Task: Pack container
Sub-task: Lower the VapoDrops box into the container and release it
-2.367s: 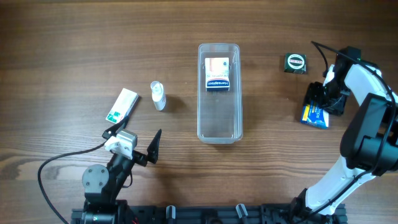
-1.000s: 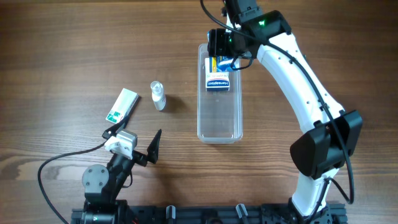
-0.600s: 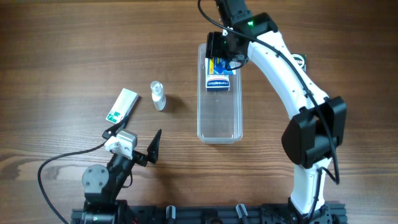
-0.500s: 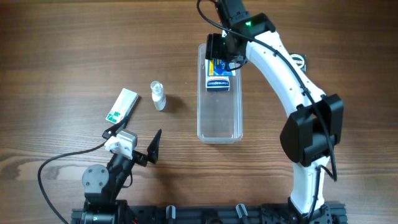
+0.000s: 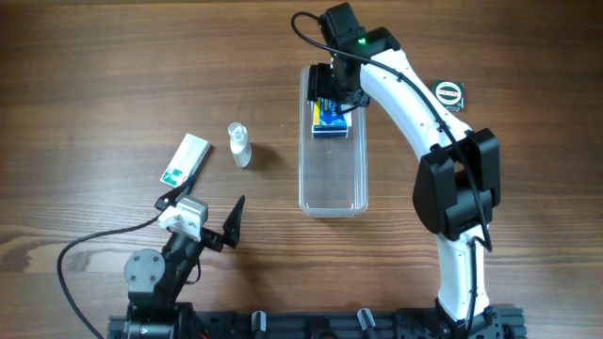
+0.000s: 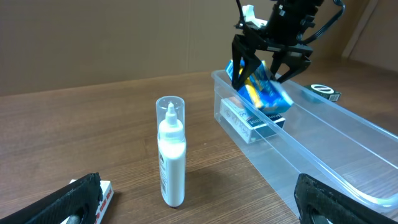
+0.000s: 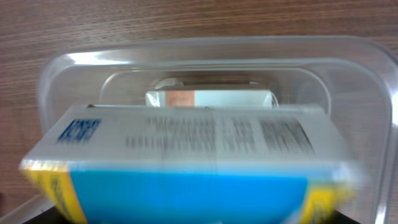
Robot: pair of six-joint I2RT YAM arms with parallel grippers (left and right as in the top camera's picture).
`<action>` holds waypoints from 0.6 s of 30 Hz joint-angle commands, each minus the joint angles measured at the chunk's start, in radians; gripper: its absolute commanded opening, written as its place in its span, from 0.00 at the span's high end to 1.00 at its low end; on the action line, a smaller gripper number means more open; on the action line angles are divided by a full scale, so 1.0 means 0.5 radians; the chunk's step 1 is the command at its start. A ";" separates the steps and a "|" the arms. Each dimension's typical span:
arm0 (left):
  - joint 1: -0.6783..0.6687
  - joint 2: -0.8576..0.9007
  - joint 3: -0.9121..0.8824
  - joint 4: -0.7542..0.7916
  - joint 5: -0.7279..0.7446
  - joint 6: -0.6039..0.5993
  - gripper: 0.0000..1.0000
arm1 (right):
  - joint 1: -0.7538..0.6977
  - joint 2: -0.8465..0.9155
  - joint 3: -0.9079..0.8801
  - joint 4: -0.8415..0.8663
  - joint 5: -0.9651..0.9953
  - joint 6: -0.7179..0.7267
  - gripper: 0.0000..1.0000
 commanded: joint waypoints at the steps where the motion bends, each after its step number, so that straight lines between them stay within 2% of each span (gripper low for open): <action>1: 0.011 0.001 -0.003 -0.013 -0.011 0.016 0.00 | 0.027 0.011 0.032 0.036 0.026 0.021 0.20; 18: 0.011 0.001 -0.003 -0.013 -0.011 0.016 0.00 | 0.027 0.011 0.032 -0.051 0.050 -0.017 0.19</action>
